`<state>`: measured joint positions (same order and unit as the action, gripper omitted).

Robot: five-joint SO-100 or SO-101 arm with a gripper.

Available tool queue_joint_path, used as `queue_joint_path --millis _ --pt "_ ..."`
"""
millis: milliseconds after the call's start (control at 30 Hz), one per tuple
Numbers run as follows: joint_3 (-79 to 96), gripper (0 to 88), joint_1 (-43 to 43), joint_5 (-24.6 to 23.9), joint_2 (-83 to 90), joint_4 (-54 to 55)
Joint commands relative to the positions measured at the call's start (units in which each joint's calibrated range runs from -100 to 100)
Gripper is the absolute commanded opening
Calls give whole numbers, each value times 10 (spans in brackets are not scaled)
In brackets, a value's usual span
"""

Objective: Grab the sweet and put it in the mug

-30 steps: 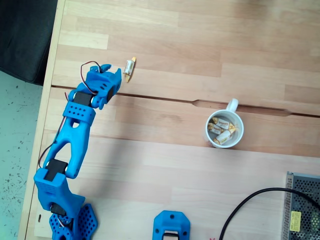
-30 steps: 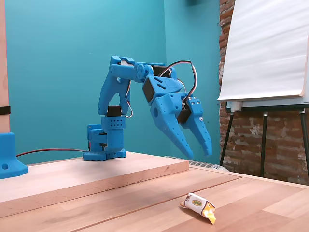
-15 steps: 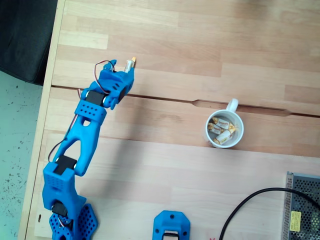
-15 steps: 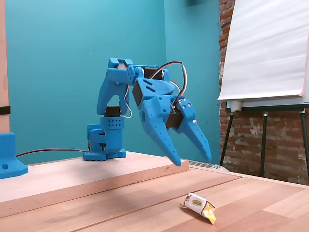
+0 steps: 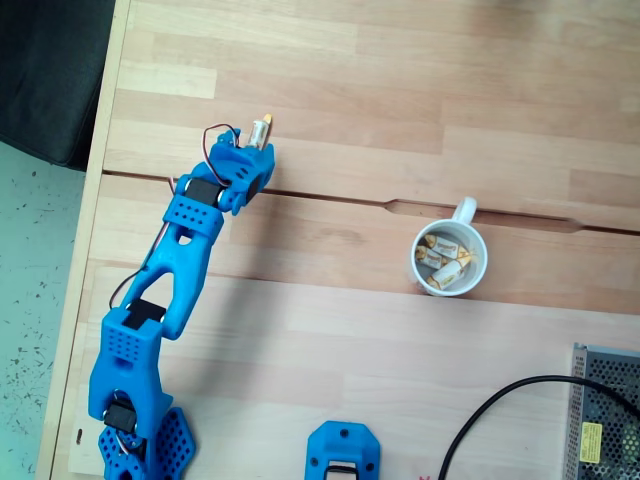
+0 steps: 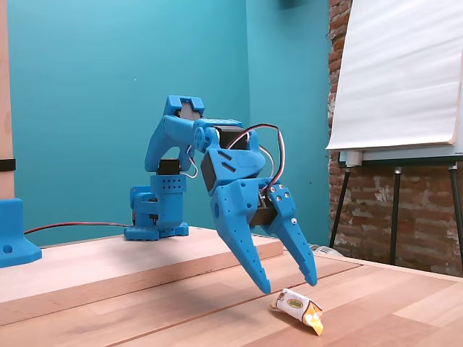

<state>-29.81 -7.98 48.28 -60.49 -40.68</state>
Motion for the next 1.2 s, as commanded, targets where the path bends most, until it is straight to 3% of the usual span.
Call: queue_joint_path --millis 0,900,1000,1167 --pt "-34 227 3 0 3 9" --pt "-172 224 4 -4 -126 9" --pt "-172 191 4 -6 -126 9" --pt "-172 56 4 -6 -126 9"
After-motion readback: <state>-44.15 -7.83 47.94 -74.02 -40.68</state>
